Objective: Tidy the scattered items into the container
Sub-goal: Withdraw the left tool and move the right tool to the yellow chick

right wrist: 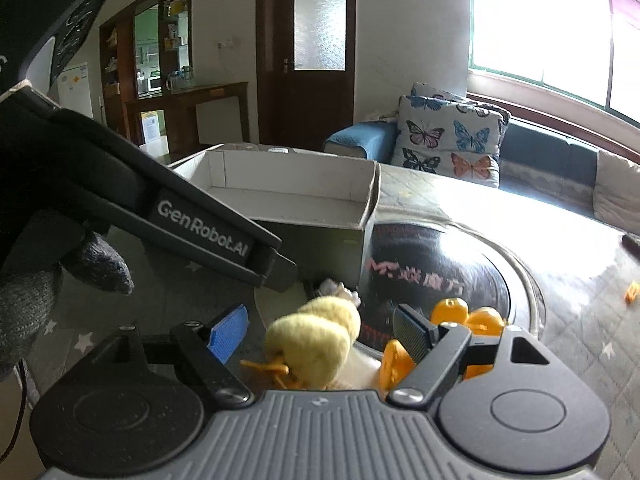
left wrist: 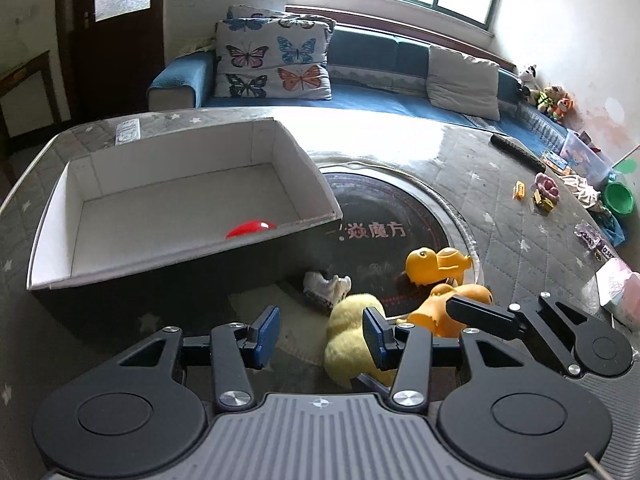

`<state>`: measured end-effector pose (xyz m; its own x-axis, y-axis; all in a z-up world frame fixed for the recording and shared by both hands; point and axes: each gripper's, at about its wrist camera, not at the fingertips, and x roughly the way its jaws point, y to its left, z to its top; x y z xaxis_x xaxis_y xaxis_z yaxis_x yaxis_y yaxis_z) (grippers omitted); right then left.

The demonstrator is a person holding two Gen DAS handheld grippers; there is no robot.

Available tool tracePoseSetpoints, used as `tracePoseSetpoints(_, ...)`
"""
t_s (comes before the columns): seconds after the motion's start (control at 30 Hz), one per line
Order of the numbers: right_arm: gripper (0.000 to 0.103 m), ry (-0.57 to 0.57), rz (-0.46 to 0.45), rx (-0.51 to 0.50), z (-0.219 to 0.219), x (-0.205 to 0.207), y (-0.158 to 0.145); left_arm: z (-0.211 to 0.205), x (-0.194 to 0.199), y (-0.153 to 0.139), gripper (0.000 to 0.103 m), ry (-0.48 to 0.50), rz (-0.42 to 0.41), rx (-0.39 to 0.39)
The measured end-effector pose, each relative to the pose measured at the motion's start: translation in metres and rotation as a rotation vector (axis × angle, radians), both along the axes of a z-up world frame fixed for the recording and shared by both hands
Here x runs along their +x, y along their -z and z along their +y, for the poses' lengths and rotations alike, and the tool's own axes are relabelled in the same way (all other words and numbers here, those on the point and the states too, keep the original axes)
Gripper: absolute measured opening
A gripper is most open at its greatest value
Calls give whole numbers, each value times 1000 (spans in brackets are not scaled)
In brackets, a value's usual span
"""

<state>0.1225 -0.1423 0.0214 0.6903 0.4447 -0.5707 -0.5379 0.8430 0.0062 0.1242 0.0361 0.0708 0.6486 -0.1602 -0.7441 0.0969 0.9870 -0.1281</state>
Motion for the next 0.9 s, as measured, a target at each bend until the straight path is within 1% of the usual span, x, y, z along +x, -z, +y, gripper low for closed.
tracePoseSetpoints(0.47,82,39,50,6,-9,-15,12,-11,-23,11,48,-27,9,12)
tracePoseSetpoints(0.9,82,42,79,4,-11,-28,22,-18,-38,18,48,-48,16,29)
